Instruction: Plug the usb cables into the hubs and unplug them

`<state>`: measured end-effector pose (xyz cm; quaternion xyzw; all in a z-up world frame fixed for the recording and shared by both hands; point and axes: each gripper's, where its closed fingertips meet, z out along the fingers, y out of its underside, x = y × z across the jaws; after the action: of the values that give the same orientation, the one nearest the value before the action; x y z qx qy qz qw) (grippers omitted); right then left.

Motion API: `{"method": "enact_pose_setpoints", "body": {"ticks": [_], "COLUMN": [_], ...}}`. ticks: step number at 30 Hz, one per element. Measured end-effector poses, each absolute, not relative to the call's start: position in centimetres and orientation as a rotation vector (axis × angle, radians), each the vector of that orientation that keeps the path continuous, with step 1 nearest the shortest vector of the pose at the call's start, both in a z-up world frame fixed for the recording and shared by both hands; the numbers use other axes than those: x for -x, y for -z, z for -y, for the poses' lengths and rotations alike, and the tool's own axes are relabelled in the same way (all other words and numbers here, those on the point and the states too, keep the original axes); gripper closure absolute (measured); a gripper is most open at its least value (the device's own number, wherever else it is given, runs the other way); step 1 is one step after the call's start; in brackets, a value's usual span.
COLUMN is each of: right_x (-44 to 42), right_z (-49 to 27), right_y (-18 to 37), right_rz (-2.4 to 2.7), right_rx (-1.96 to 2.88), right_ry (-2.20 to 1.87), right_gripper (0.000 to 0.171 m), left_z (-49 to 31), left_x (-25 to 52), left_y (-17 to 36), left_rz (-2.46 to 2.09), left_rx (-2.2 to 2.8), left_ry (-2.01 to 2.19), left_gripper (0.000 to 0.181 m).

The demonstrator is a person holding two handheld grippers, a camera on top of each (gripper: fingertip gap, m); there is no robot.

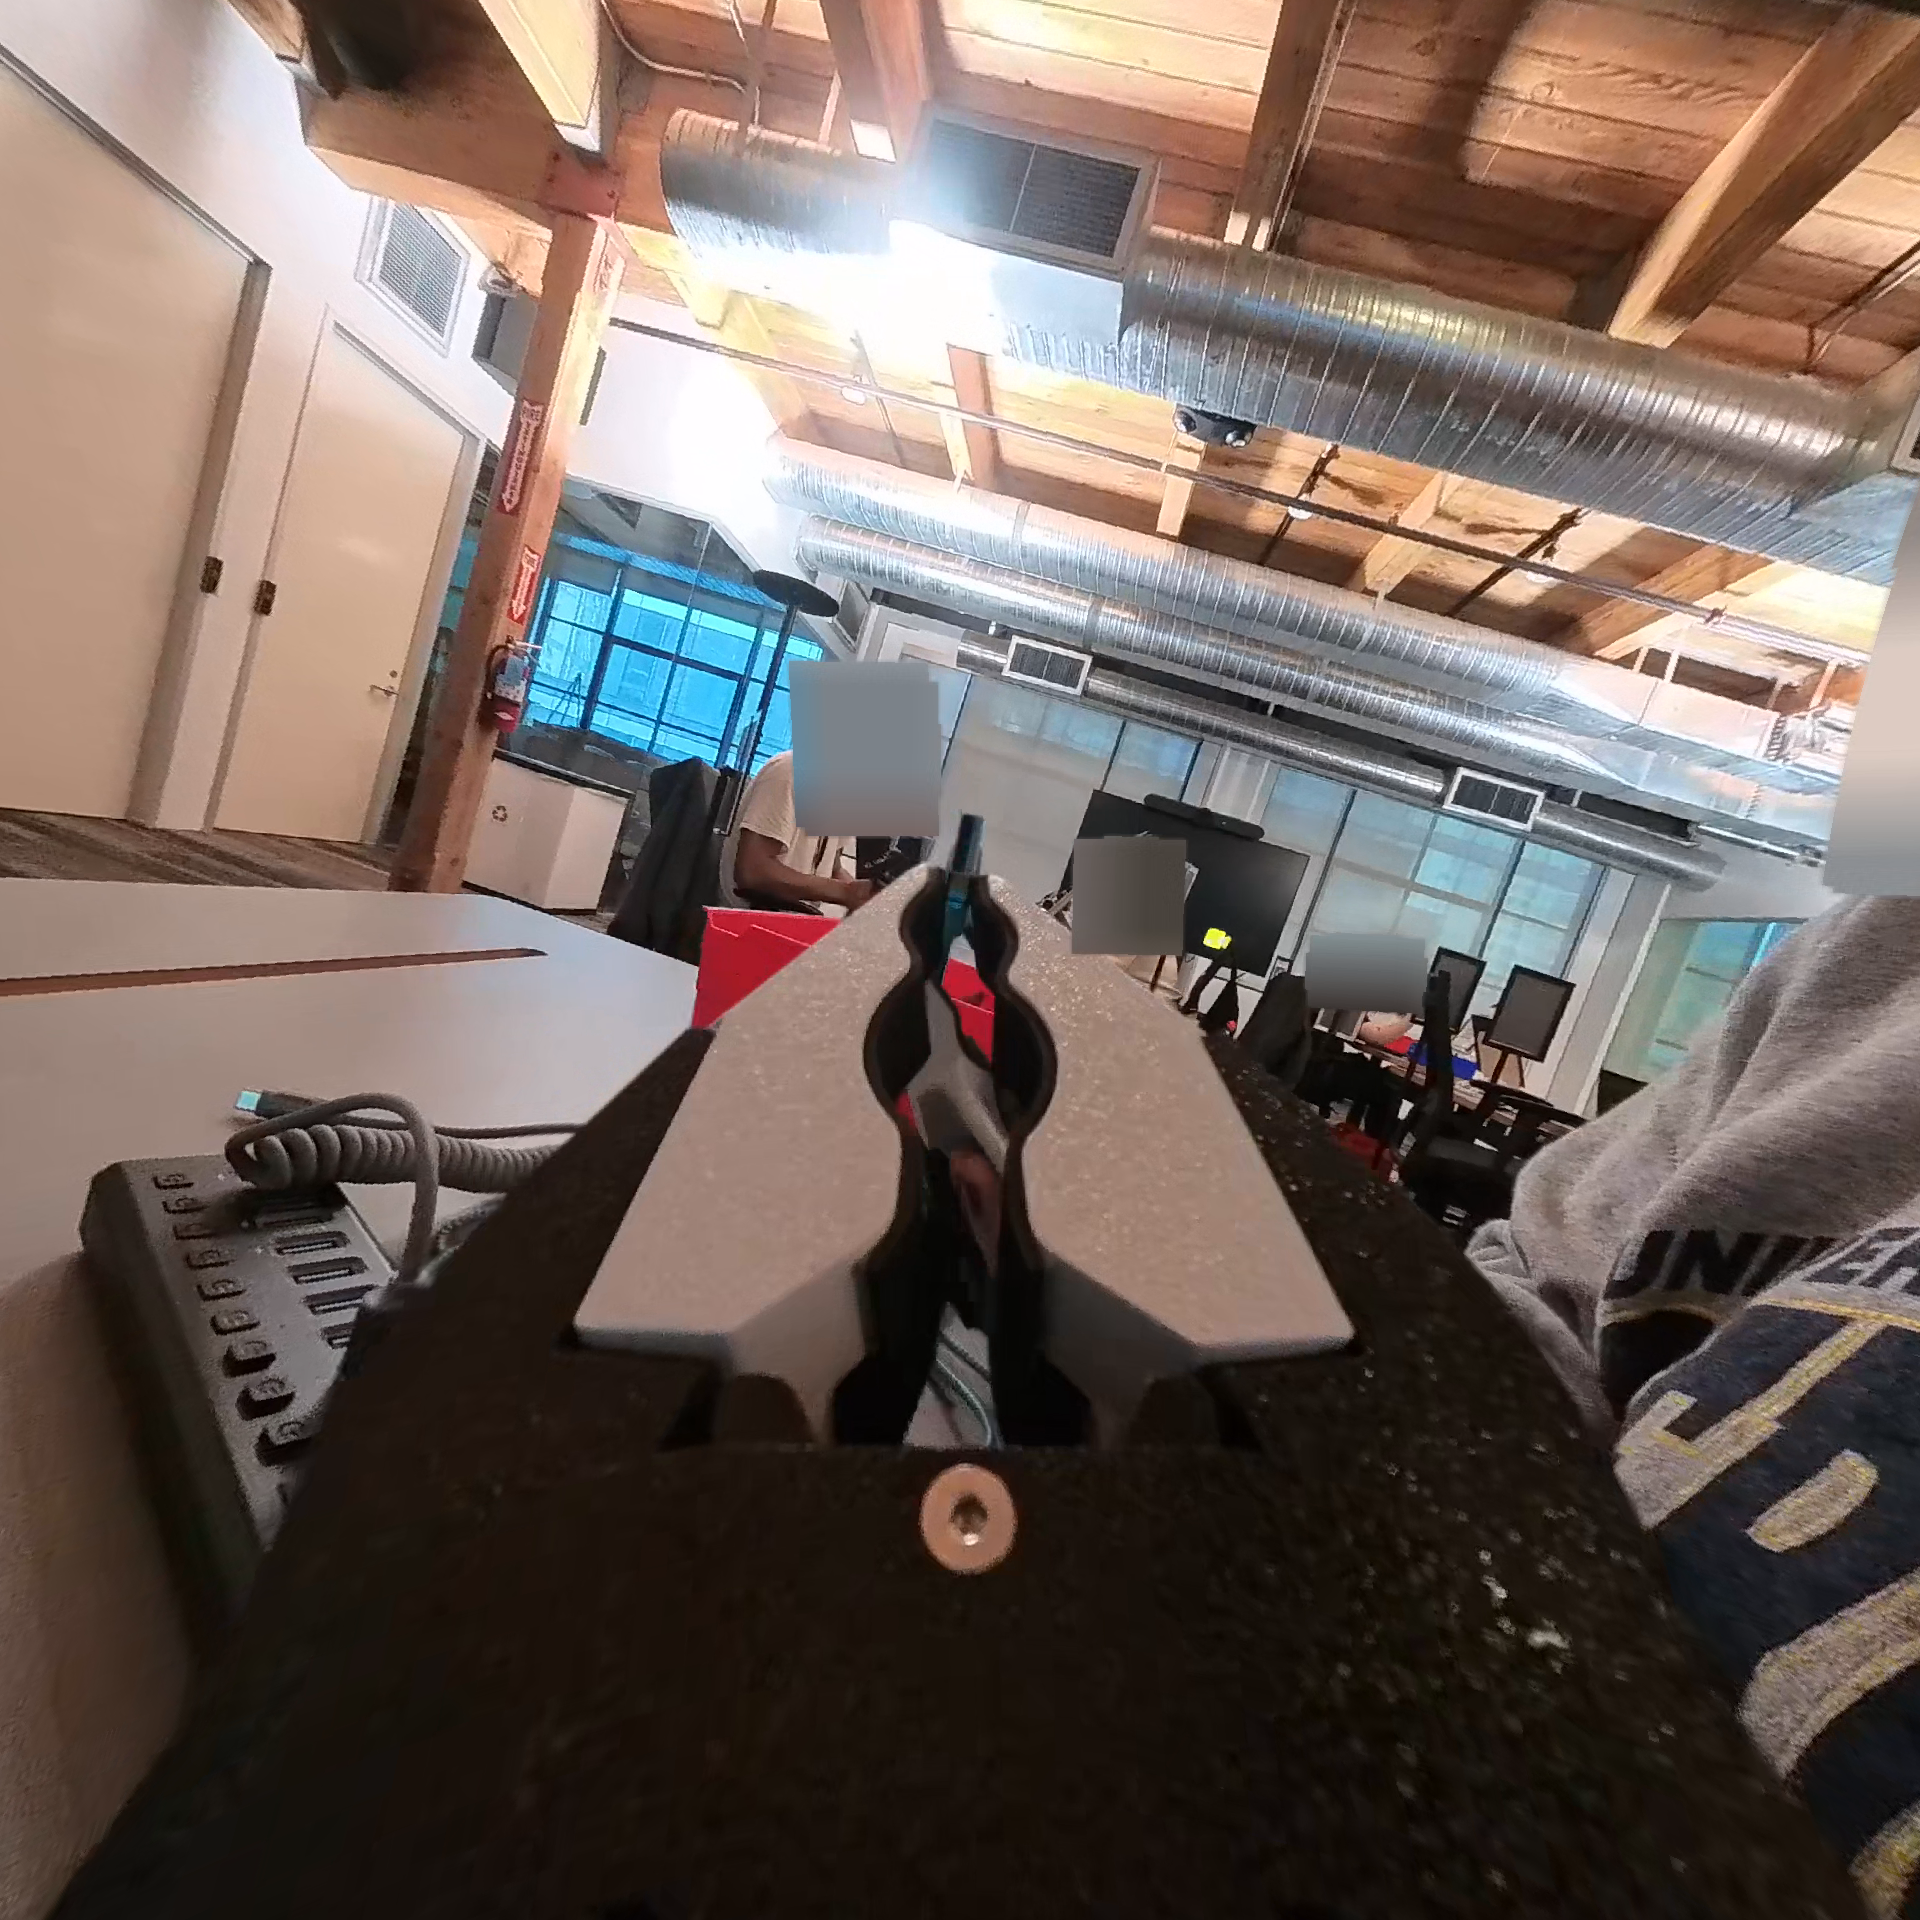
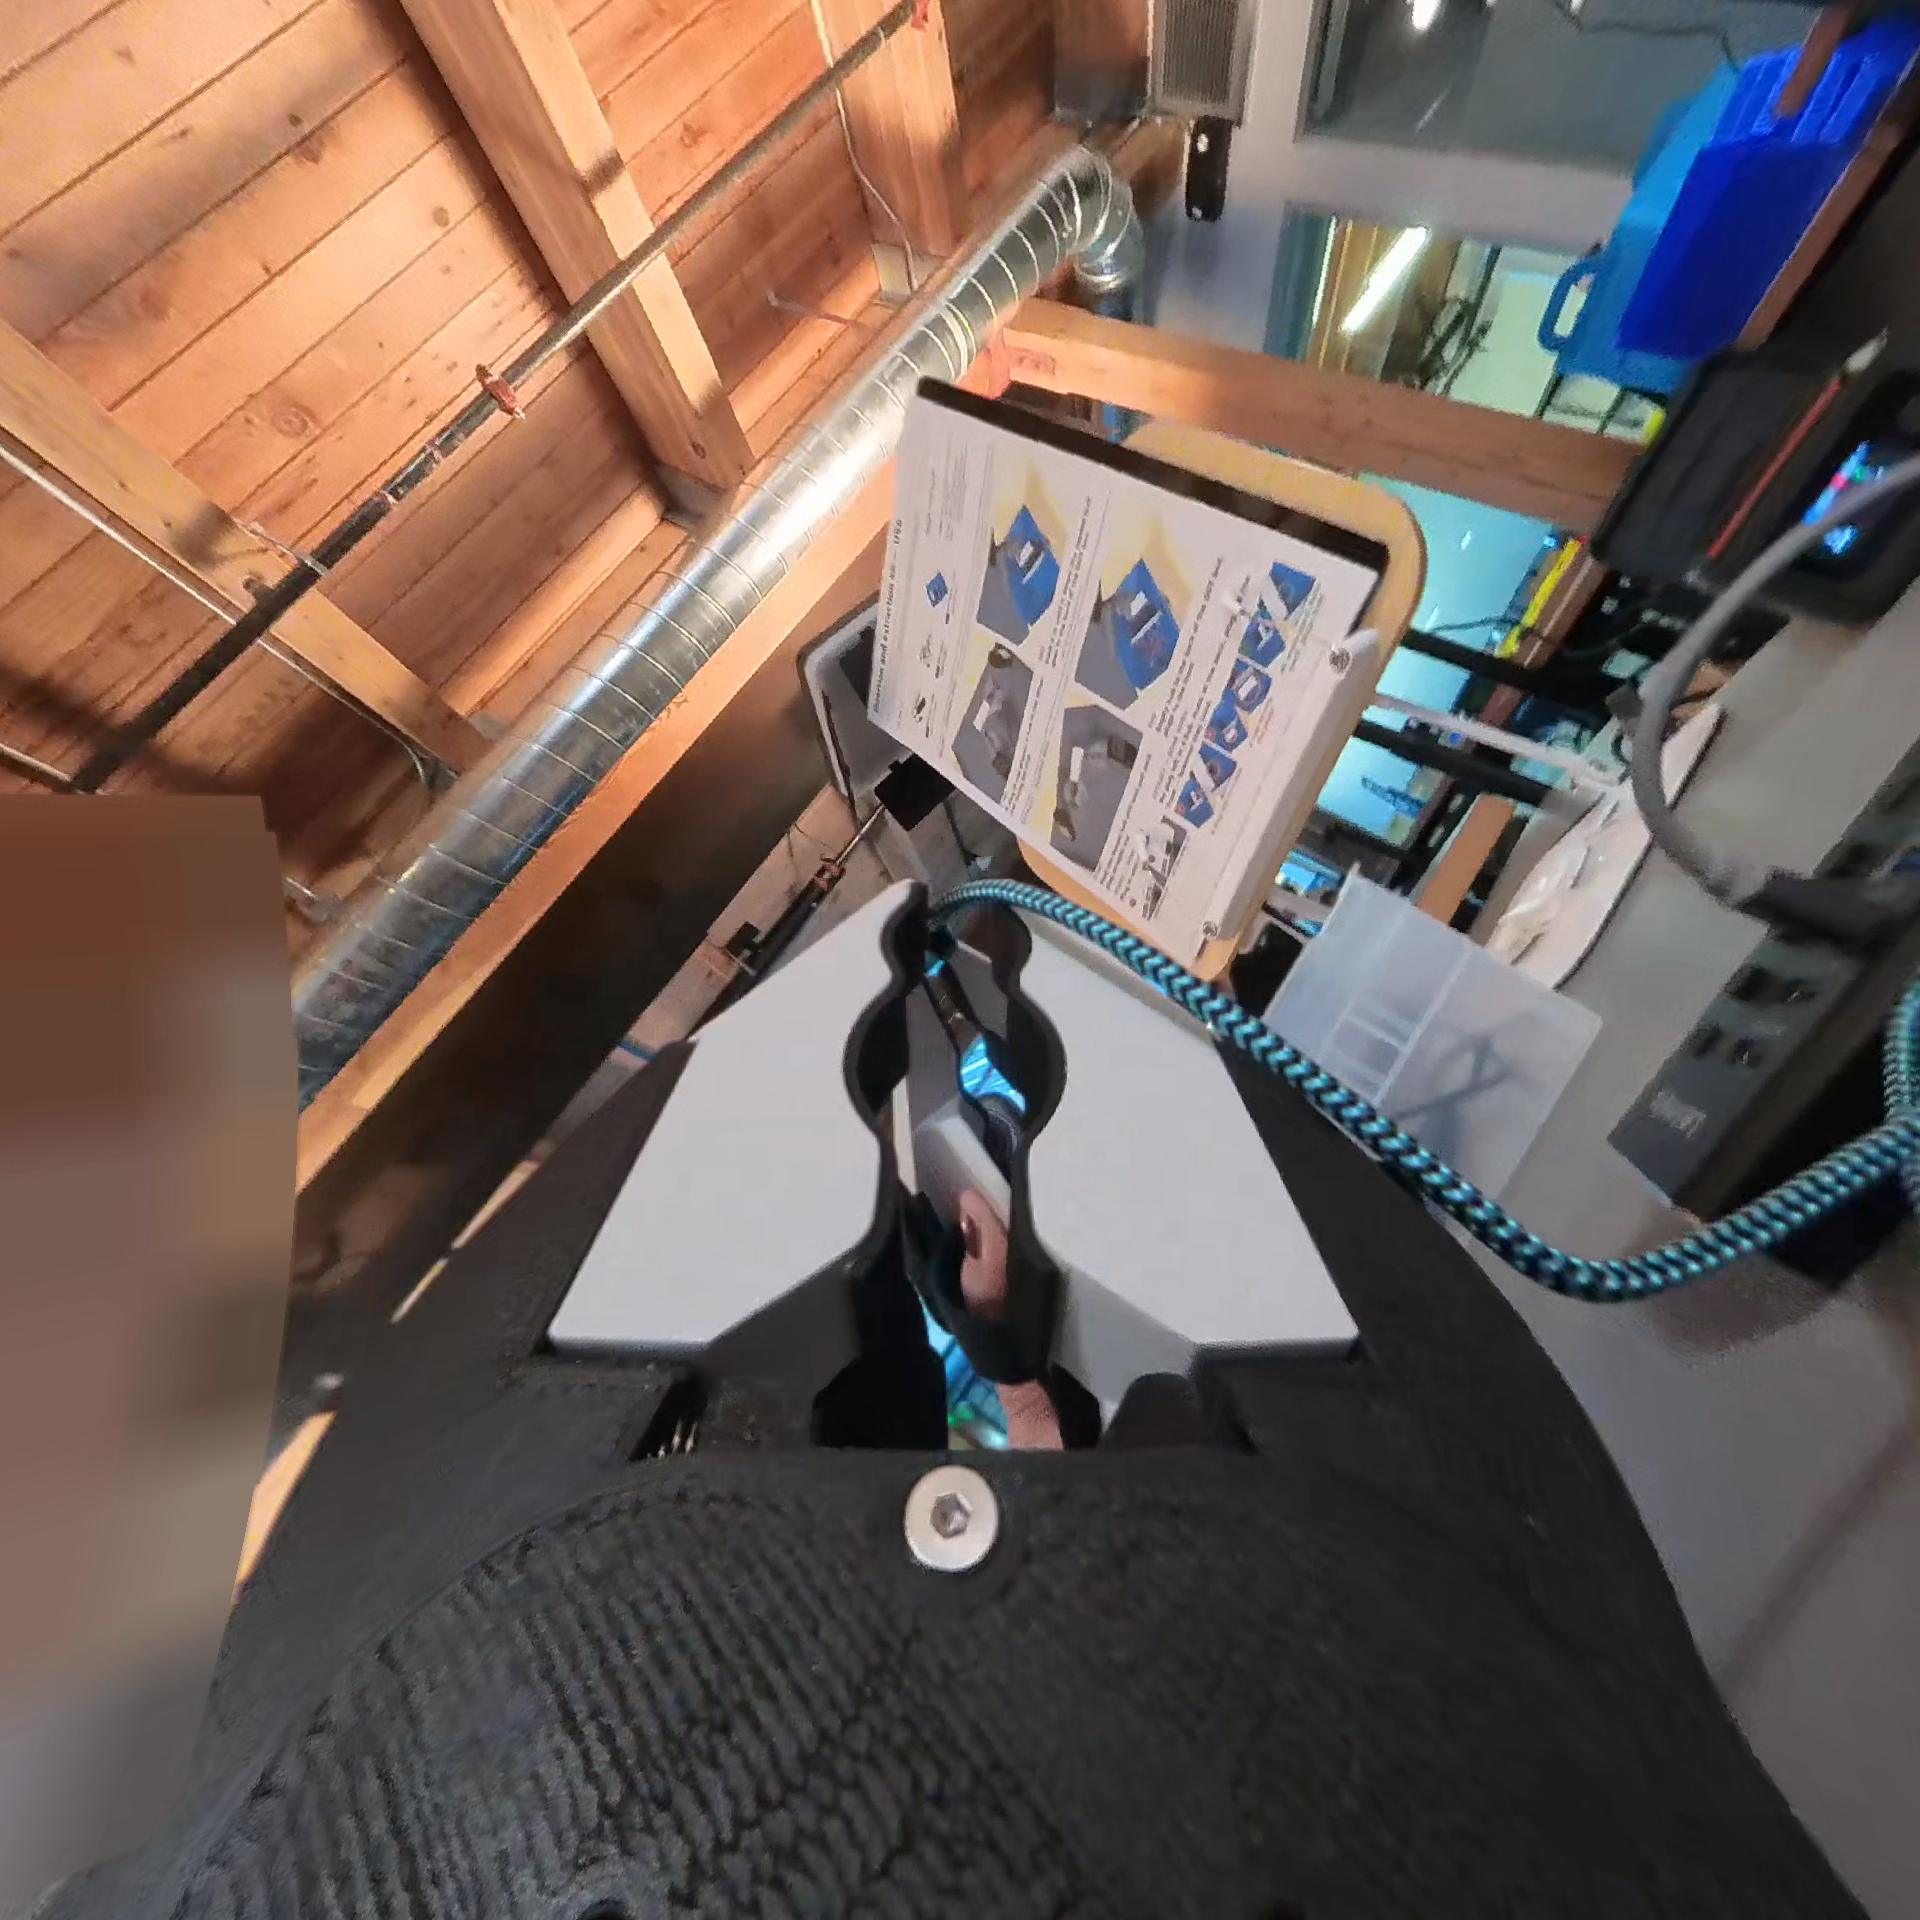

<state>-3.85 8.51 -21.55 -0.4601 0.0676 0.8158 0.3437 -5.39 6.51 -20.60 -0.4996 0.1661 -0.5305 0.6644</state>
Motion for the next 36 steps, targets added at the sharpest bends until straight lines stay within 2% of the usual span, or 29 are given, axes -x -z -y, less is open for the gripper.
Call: {"method": "enact_pose_setpoints", "body": {"ticks": [3,8,11,14,19,24,32,36], "right_x": [3.3,3.3,3.0,2.9,3.0,2.9,2.9,3.2], "right_z": [-8.6,-9.3,-9.6,-9.3,-8.1,-7.5,-5.9,-5.2], "right_y": [20.9,21.4,22.0,22.7,23.7,23.5,22.8,22.5], "right_rz": [-0.091,0.234,0.460,0.656,0.885,0.964,1.039,1.068], "right_rx": [1.173,1.384,1.499,1.584,1.640,1.578,1.499,1.478], "right_ry": [-2.087,-1.738,-1.491,-1.317,-1.172,-1.157,-1.430,-1.476], "right_gripper": [0.170,0.170,0.171,0.170,0.171,0.170,0.155,0.161], "left_z": [-6.8,-7.7,-8.1,-7.6,-7.4,-6.8,-5.1,-4.8], "left_x": [5.2,4.8,4.3,2.9,2.3,1.8,1.7,1.9], "left_y": [21.0,22.6,24.2,25.2,26.1,26.0,23.6,23.3], "left_rz": [-0.353,-0.392,-0.608,-0.751,-0.828,-0.840,-0.694,-0.664], "left_rx": [1.147,1.299,1.403,1.419,1.424,1.437,1.325,1.295], "left_ry": [1.274,1.262,0.886,0.719,0.617,0.723,1.283,1.390], "left_gripper": [0.178,0.175,0.156,0.143,0.174,0.176,0.177,0.177]}}
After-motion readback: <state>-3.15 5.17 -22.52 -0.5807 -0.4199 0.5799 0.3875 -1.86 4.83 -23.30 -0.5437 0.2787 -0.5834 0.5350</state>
